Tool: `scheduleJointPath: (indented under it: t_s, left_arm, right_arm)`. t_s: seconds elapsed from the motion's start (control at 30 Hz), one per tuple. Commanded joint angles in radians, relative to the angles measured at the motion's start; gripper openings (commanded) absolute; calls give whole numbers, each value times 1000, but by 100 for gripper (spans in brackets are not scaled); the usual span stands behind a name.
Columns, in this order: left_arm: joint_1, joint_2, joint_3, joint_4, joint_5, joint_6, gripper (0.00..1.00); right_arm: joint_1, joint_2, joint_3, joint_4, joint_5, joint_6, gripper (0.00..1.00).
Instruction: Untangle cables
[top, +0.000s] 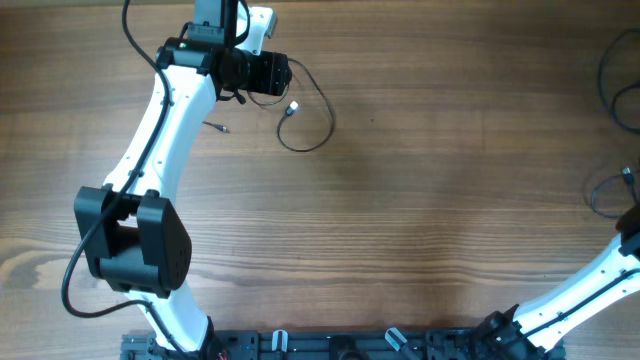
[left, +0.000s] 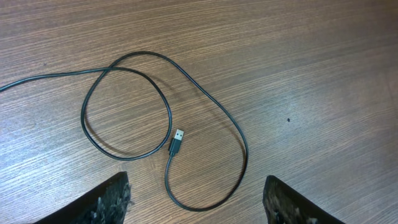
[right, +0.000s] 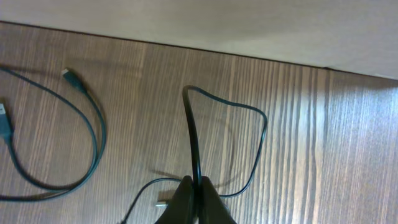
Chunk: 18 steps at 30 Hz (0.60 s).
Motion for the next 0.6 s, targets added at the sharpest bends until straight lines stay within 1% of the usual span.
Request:
scheduleJointPath:
  t_s: [0.0,0.23,0.27,0.3,0.33,0.37,0.57]
  left_arm:
    - [1,-37,-2,0,-2,4,70]
    - [-5,-37,-2,0,-2,4,70]
    - [-5,-37,-2,-1,-2,4,70]
    - [-5,-37,-2,-1,-2,4,70]
    - [-5,-37,-2,-1,-2,4,70]
    - [-5,-37,-2,-1,-2,4,70]
    - [-5,-37,-2,-1,-2,4,70]
  right_arm:
    - [8,28,11,6,-1,12,4]
    - [8,47,11,8,-1,12,5]
    - [8,51,11,8,-5,11,13]
    - [8,54,11,9,-15,11,40]
    - [8,61,11,10,-26,9,84]
    - [8,63,11,8,-27,12,99]
    - [9,66,11,-2,-32,11,100]
